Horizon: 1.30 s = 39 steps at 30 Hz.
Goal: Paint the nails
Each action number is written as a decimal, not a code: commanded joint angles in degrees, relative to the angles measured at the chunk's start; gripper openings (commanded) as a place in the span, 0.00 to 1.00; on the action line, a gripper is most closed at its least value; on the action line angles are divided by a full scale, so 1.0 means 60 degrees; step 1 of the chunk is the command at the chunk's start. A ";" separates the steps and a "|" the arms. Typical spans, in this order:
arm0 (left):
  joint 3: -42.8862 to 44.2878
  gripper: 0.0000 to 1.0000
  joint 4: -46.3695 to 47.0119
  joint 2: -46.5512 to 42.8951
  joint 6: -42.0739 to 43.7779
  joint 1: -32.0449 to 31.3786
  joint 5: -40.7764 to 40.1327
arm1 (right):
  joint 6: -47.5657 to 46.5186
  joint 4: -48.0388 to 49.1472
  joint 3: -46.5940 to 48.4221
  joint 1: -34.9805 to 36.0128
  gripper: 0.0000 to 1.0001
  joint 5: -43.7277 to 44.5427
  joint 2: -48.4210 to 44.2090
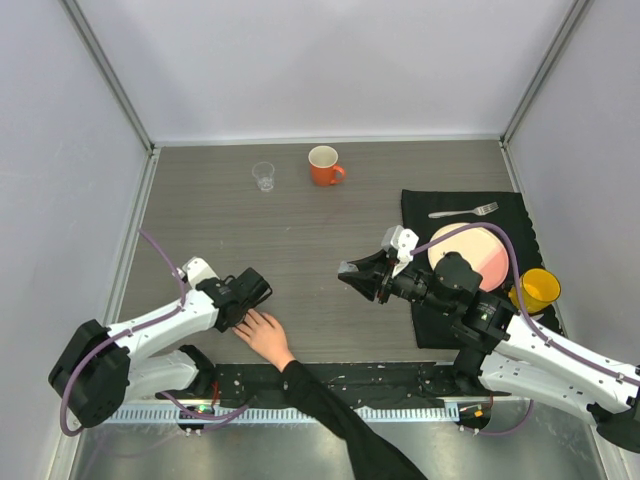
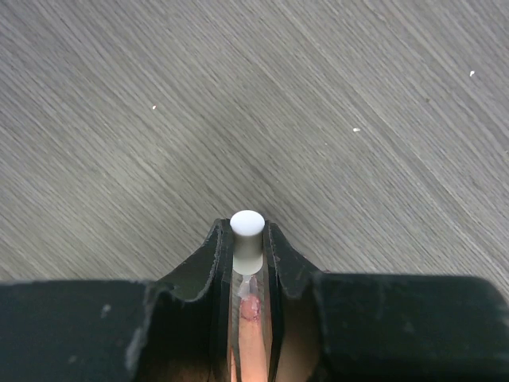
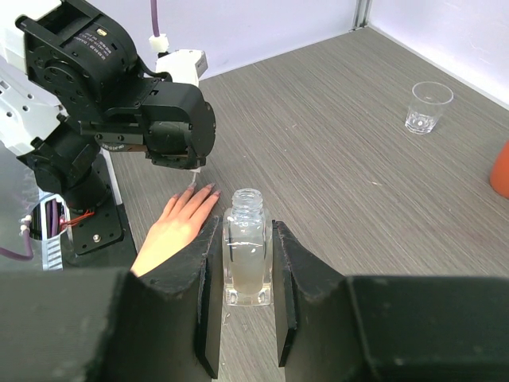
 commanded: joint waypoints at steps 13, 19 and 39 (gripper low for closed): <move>0.0211 0.00 0.0602 -0.0286 0.0765 0.0054 -0.0749 | 0.0033 0.0632 0.0059 0.0007 0.01 -0.0049 -0.0043; 0.0270 0.00 0.0355 -0.0198 0.0576 0.0054 -0.0721 | 0.0033 0.0618 0.0074 -0.0008 0.01 -0.0064 -0.0028; 0.0431 0.00 -0.0130 0.0023 0.0546 0.0054 0.0114 | 0.0062 0.0618 0.0059 -0.0008 0.01 -0.0137 -0.0087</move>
